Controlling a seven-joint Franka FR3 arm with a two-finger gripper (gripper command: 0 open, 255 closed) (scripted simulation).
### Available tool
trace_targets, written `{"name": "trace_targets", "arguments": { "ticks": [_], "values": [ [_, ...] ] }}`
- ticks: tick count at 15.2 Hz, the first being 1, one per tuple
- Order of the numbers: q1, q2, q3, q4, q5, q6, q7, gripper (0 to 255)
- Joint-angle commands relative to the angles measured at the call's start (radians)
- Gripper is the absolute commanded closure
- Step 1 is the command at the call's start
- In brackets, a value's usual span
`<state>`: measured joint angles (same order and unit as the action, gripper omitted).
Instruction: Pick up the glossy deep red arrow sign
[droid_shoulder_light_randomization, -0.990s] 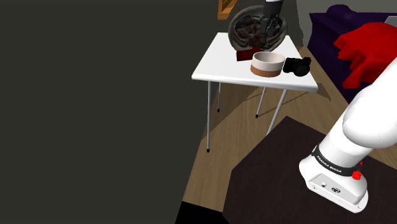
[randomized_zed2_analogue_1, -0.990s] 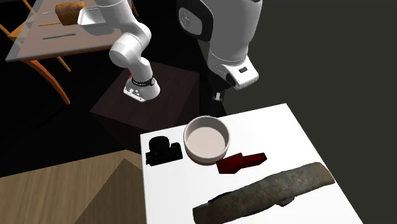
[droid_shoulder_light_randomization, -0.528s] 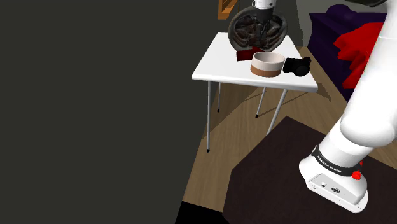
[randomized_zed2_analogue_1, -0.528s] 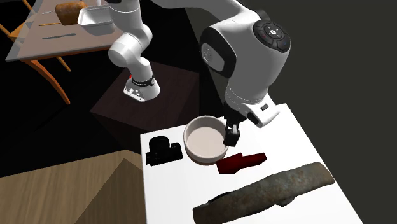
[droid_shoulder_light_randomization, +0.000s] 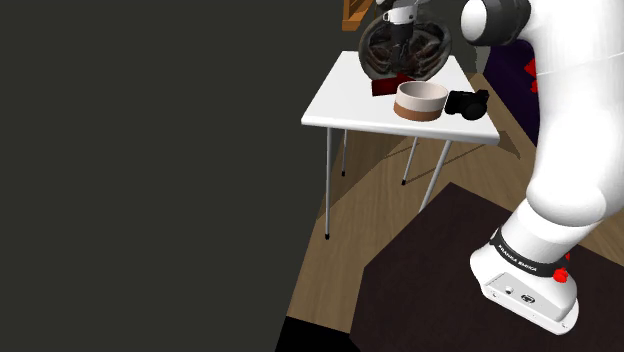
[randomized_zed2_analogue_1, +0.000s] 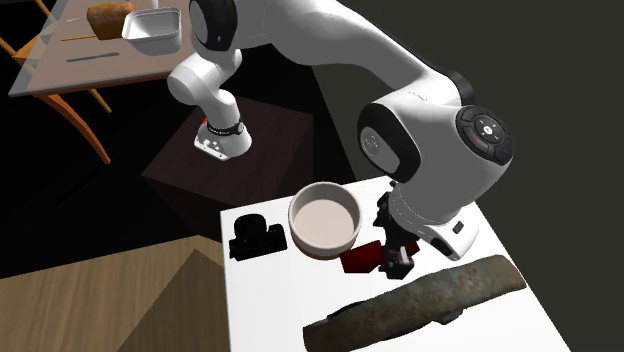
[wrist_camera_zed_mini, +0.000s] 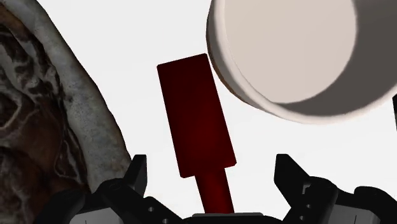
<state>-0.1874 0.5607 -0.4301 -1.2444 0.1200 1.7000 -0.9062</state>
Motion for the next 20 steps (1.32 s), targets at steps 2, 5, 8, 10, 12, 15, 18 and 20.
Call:
{"name": "trace_targets", "arguments": {
  "ticks": [2, 5, 8, 10, 12, 15, 18, 20],
  "values": [
    [-0.005, 0.020, 0.004, -0.008, 0.005, 0.027, -0.007, 0],
    [-0.001, 0.023, 0.006, -0.044, 0.007, 0.065, -0.007, 0],
    [0.001, 0.026, 0.007, -0.062, 0.008, 0.085, -0.007, 0],
    [-0.001, 0.030, 0.007, -0.059, 0.009, 0.086, -0.008, 255],
    [-0.001, 0.030, 0.007, -0.058, 0.009, 0.085, -0.008, 255],
    [-0.002, 0.031, 0.007, -0.055, 0.009, 0.083, -0.008, 255],
    [0.001, 0.026, 0.007, -0.062, 0.008, 0.085, -0.007, 255],
    [-0.001, 0.023, 0.005, -0.040, 0.007, 0.060, -0.007, 255]
  ]
}}
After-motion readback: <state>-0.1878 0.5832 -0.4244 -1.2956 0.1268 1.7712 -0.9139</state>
